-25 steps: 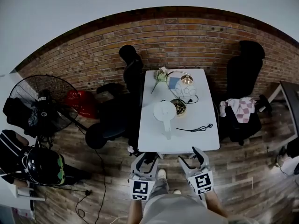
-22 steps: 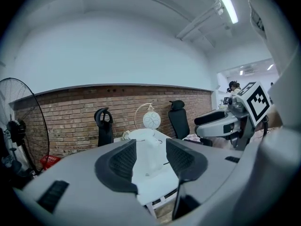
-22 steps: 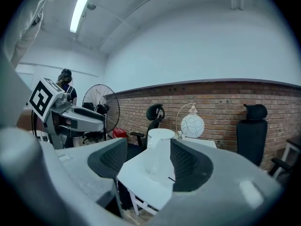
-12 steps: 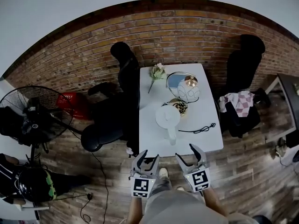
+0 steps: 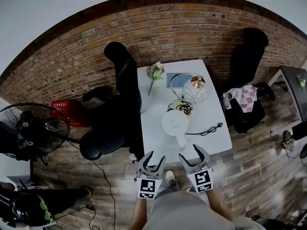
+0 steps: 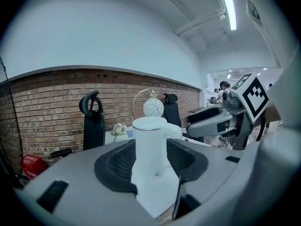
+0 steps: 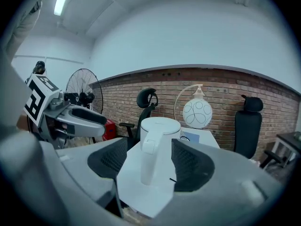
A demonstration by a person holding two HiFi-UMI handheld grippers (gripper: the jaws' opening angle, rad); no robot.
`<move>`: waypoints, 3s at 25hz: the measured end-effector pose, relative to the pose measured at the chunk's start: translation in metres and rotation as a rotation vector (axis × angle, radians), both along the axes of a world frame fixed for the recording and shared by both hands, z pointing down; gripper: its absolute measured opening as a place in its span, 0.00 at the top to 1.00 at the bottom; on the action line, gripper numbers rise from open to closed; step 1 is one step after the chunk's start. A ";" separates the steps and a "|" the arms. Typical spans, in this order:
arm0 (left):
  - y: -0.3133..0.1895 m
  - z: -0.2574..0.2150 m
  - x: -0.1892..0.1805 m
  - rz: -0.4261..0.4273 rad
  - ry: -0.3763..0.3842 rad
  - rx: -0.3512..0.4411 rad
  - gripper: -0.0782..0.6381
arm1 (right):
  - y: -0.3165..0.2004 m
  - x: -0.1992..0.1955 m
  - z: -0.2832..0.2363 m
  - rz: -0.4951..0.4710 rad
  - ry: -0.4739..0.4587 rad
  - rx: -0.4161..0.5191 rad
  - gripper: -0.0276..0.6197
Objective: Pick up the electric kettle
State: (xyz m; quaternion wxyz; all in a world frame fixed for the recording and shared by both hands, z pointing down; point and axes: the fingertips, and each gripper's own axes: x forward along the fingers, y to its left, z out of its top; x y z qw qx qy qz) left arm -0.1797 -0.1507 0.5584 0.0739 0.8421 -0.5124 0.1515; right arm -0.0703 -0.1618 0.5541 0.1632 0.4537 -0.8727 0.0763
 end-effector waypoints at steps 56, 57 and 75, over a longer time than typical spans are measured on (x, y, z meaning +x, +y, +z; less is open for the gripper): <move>-0.118 0.093 0.062 0.132 0.062 -0.070 0.12 | -0.050 0.000 0.032 -0.255 0.049 0.015 0.67; -0.120 0.094 0.064 0.132 0.064 -0.070 0.11 | -0.050 0.001 0.031 -0.261 0.049 0.015 0.67; -0.136 0.101 0.076 0.141 0.038 -0.002 0.09 | -0.052 0.010 0.034 -0.336 0.091 0.005 0.68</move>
